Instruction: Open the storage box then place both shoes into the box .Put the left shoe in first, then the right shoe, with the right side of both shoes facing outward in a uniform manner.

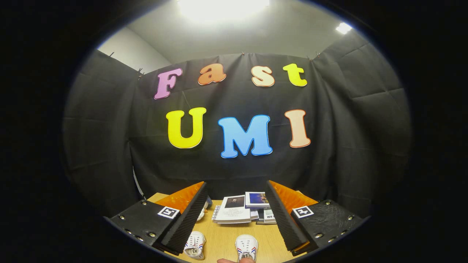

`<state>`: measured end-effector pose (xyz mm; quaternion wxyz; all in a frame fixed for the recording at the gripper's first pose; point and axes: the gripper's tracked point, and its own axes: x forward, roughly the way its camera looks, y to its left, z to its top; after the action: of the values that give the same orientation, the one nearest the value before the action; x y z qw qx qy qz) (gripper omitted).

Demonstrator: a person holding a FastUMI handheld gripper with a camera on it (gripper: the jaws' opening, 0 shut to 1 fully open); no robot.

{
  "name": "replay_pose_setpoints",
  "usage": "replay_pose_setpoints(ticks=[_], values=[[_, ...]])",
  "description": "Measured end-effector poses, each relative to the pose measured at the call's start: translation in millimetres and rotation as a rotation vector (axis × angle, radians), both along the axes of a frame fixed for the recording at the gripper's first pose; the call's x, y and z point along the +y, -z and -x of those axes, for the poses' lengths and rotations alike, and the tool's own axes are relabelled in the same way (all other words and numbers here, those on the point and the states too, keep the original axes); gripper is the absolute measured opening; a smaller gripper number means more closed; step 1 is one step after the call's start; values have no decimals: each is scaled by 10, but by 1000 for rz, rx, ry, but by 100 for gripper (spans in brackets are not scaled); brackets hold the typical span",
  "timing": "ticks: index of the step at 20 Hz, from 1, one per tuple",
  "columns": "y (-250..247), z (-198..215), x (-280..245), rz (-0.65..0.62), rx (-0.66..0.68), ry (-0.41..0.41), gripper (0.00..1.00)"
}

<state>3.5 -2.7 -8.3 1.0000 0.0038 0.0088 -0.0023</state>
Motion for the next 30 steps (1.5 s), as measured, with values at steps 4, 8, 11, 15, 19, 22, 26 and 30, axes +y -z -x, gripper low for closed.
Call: replay_pose_setpoints(ticks=[4,8,11,15,19,22,26,30], values=[[75,-70,-5,4,9,-2,97],[272,-177,112,-4,49,-53,97],[461,-253,262,-30,90,-116,97],[742,-379,432,-85,161,-185,97],[1061,-511,642,-171,254,-265,97],[1319,-605,823,-221,334,-326,97],[1685,-661,1126,-316,453,-422,97],[1995,-671,1468,-396,553,-527,97]])
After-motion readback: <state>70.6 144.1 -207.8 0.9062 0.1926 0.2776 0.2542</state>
